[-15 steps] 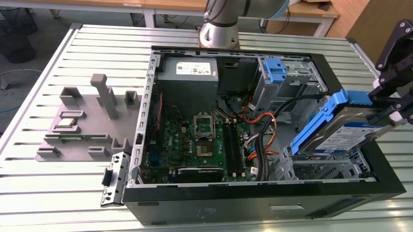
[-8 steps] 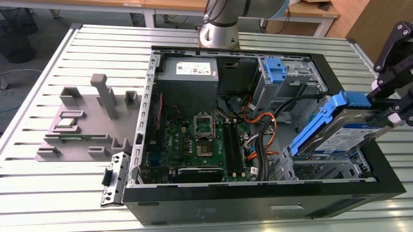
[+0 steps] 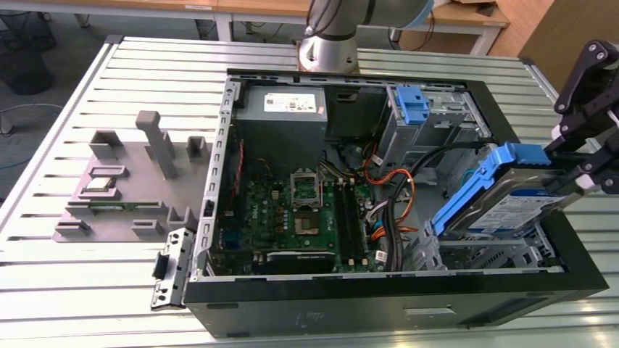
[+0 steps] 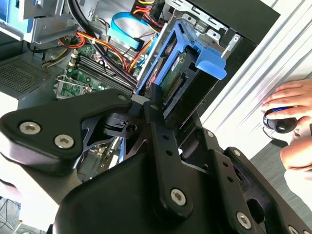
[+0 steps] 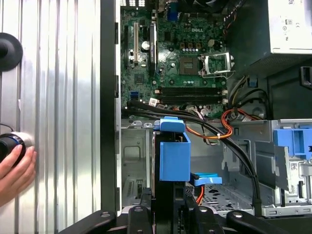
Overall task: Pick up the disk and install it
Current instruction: 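Insert the disk into the insertion slot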
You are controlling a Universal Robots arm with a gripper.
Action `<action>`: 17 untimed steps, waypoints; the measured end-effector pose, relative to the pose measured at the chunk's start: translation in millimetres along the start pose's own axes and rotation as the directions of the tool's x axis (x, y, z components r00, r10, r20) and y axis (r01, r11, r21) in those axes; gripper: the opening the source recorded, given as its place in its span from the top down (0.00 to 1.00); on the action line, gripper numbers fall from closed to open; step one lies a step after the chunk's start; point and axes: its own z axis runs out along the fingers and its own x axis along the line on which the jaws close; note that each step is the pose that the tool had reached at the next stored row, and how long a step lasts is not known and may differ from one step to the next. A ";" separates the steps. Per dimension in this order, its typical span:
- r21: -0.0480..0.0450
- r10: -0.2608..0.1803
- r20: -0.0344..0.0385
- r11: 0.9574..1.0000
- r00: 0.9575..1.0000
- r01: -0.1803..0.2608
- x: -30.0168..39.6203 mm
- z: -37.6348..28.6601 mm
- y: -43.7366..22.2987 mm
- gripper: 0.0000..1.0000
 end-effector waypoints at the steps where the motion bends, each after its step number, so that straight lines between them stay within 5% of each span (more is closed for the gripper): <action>1: 0.000 0.000 0.000 1.000 1.000 0.000 0.1 1.0 0.0 0.65; 17: 0.000 0.000 0.000 1.000 1.000 0.000 2.4 26.9 -1.6 0.65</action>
